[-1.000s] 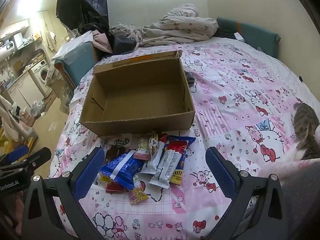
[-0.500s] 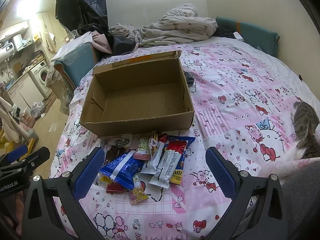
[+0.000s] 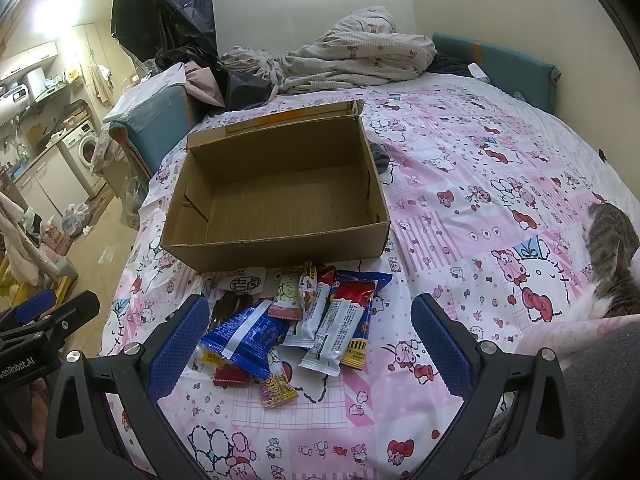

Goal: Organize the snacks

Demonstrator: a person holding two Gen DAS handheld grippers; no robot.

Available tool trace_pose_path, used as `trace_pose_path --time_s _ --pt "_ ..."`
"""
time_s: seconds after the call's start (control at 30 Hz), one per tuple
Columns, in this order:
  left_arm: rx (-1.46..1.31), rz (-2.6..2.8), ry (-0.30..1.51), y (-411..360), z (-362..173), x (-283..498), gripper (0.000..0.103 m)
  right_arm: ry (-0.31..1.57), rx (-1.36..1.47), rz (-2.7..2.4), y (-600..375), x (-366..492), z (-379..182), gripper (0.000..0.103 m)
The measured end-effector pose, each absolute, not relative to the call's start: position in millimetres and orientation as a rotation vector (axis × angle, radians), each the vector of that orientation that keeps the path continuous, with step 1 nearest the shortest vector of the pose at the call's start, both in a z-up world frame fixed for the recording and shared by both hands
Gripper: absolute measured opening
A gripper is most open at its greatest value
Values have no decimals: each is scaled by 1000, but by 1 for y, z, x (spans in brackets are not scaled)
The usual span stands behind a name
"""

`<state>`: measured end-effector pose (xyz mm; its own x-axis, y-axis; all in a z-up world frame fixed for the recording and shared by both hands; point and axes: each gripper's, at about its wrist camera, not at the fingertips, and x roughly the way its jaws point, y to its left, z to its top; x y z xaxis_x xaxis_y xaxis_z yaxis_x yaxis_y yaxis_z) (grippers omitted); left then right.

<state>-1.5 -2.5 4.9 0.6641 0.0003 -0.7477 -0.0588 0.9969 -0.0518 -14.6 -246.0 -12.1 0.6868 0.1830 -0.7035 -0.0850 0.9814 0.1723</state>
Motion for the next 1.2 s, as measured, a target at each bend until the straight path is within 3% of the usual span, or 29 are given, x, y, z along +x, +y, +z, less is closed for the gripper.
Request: trace_pose_path --time_s 1.2 --pt "-80 44 840 0 2 -3 103 810 142 151 -244 -16 -15 103"
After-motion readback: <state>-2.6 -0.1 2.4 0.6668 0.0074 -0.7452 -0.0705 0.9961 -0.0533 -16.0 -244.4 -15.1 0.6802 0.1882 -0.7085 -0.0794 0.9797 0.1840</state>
